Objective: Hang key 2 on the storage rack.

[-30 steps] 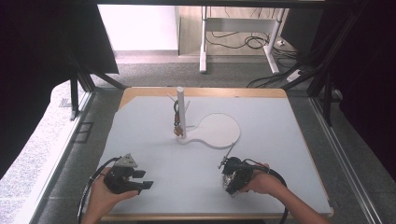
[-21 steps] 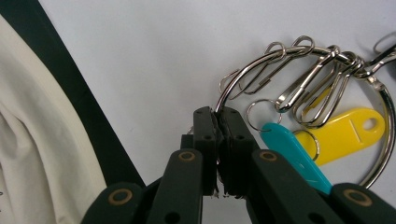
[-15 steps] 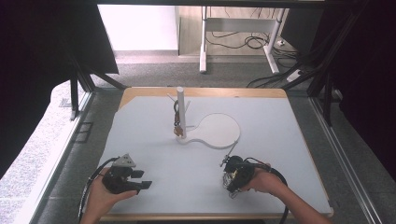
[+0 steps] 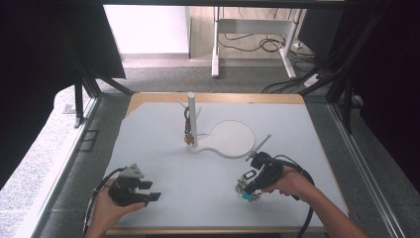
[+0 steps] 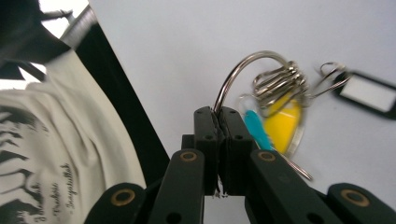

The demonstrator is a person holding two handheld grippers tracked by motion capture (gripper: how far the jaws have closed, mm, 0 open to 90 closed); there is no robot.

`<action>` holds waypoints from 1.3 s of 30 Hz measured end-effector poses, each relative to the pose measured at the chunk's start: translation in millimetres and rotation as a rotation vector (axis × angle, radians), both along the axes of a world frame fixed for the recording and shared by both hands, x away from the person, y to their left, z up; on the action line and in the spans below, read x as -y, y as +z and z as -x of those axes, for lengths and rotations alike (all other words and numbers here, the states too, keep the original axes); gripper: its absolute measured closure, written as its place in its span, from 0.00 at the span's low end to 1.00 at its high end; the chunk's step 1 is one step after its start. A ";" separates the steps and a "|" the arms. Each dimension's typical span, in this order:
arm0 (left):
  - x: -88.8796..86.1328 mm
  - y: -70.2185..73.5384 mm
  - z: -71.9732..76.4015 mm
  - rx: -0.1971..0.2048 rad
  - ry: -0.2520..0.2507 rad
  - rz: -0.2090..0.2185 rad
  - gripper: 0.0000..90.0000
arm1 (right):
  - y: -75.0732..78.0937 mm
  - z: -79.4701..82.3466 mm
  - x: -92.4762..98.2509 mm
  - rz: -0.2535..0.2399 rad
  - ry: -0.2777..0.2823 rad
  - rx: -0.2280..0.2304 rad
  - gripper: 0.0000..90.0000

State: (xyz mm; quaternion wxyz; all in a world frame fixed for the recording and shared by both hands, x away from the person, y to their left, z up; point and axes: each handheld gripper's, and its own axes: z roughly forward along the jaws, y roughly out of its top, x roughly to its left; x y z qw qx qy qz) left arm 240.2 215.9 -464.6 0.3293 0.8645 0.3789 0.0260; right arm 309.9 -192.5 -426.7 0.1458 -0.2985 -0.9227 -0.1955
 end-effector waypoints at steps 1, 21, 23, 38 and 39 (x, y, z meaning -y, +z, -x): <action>0.1 -0.1 0.0 0.000 0.000 0.000 0.51 | 4.3 -1.8 2.6 -0.019 -0.013 -0.003 0.97; 2.8 -3.6 -1.6 0.002 -0.008 -0.014 0.51 | 53.7 -22.7 22.3 -0.093 -0.082 0.027 0.98; 2.7 -3.6 -1.6 0.001 -0.009 -0.013 0.51 | 60.3 -25.5 22.8 -0.076 -0.089 0.027 0.98; 1.3 -2.7 -1.6 0.008 -0.011 -0.015 0.51 | 106.6 -47.6 26.2 -0.003 -0.129 0.068 0.98; 1.3 -2.8 -1.7 0.009 -0.010 -0.014 0.51 | 107.4 -48.3 26.2 0.000 -0.132 0.068 0.98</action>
